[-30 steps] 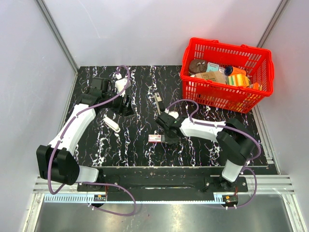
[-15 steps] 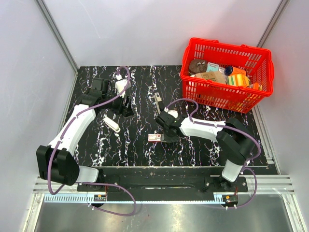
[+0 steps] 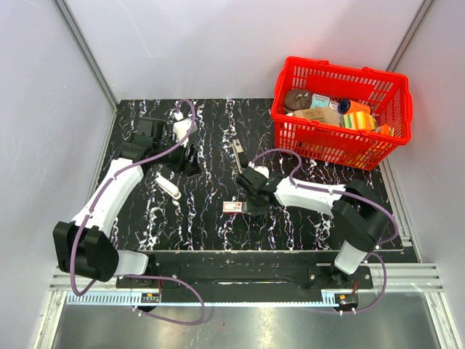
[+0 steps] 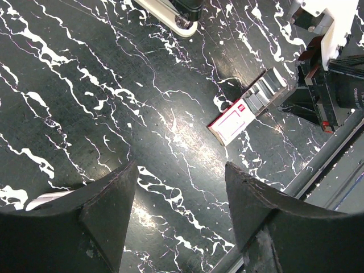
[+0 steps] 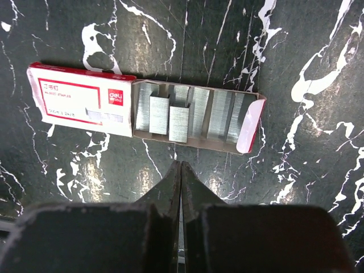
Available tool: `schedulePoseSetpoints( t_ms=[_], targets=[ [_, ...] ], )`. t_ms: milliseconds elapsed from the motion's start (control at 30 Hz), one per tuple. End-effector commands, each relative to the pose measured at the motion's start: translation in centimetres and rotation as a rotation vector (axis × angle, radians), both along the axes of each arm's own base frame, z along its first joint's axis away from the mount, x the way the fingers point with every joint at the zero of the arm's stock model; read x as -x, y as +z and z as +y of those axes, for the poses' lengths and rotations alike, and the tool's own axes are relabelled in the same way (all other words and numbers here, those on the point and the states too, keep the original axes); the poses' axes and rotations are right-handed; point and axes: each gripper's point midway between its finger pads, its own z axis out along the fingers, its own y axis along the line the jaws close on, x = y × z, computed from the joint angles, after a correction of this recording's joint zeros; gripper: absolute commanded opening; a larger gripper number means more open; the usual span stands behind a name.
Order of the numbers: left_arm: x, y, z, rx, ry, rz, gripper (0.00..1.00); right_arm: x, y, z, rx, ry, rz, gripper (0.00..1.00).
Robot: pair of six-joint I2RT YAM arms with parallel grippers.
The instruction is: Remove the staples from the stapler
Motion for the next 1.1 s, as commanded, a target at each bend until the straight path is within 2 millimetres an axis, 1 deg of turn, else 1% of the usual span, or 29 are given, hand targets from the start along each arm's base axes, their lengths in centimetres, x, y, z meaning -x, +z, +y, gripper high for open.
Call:
schedulePoseSetpoints(
  t_ms=[0,100,167,233,333,433,500,567,667,767,900,1067],
  targets=[
    [-0.2,1.5,-0.1,0.005,-0.012,-0.072,0.67,-1.5,2.4,1.1,-0.058,0.0,-0.065,0.03],
    [-0.1,1.4,-0.1,0.001,-0.012,-0.072,0.67,-2.1,2.9,1.0,-0.046,0.0,-0.085,0.02],
    [-0.1,0.9,-0.1,-0.018,-0.02,-0.075,0.67,-2.8,3.6,0.2,-0.033,-0.018,-0.115,0.02],
    [-0.1,-0.3,-0.1,-0.074,-0.042,-0.081,0.67,-3.8,4.3,-1.1,-0.042,-0.056,-0.133,0.06],
    [-0.4,-2.9,0.1,-0.169,-0.069,-0.09,0.66,-4.7,4.7,-3.0,-0.1,-0.11,-0.125,0.16],
    [-0.4,-4.9,-0.6,-0.246,-0.123,-0.104,0.66,-4.7,3.8,-4.3,-0.16,-0.153,-0.088,0.2],
    [-0.2,-6.1,-1.3,-0.287,-0.165,-0.113,0.66,-4.7,3.2,-4.5,-0.22,-0.173,-0.062,0.22],
    [0.0,-7.3,-2.1,-0.32,-0.209,-0.119,0.66,-4.4,2.6,-4.3,-0.276,-0.182,-0.025,0.23],
    [0.5,-9.3,-3.4,-0.371,-0.281,-0.115,0.65,-4.1,1.5,-4.4,-0.342,-0.207,0.025,0.23],
    [1.0,-11.5,-4.2,-0.416,-0.337,-0.102,0.64,-4.1,0.9,-4.5,-0.431,-0.24,0.061,0.24],
    [1.3,-13.4,-4.9,-0.471,-0.385,-0.108,0.64,-4.0,0.5,-4.9,-0.495,-0.265,0.088,0.24],
    [1.5,-14.8,-5.5,-0.503,-0.412,-0.101,0.63,-3.9,0.1,-5.1,-0.52,-0.279,0.107,0.23]
  ],
)
